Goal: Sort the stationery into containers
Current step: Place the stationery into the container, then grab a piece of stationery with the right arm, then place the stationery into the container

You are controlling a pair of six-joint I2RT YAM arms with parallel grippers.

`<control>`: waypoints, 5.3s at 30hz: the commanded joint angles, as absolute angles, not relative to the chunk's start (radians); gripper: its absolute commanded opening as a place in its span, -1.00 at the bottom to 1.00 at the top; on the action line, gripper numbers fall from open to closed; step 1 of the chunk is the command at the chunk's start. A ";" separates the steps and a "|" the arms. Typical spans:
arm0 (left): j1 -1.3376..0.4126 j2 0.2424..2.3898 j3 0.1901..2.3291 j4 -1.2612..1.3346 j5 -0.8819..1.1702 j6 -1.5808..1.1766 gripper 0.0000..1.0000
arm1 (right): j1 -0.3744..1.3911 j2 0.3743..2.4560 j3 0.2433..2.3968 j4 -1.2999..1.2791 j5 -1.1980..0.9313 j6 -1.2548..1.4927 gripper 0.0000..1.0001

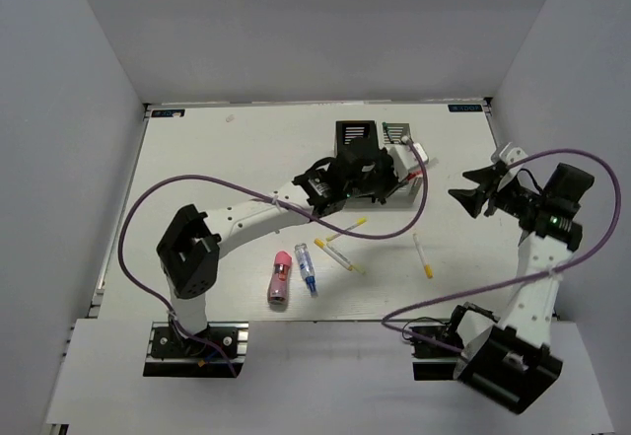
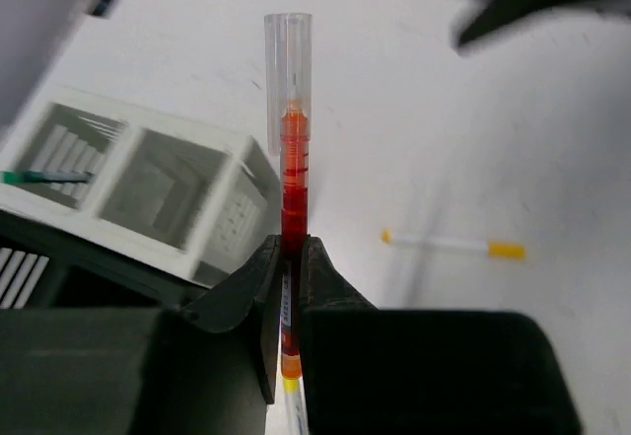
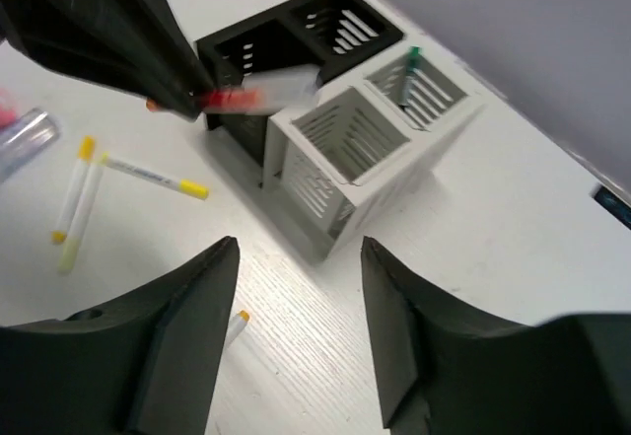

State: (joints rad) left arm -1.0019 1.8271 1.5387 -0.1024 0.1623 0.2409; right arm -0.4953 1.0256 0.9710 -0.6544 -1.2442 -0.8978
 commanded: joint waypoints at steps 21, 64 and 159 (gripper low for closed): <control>-0.798 2.364 2.028 0.583 -0.116 -0.164 -1.00 | -0.500 0.966 0.882 -0.146 -1.028 -0.393 0.20; -0.844 1.686 1.485 -0.090 -0.178 -0.126 0.74 | -0.002 1.364 0.851 -0.509 -0.413 -0.615 0.09; -0.871 1.456 1.018 -0.299 -0.065 -0.081 0.99 | 0.195 2.232 1.996 0.063 -1.129 -0.348 -0.28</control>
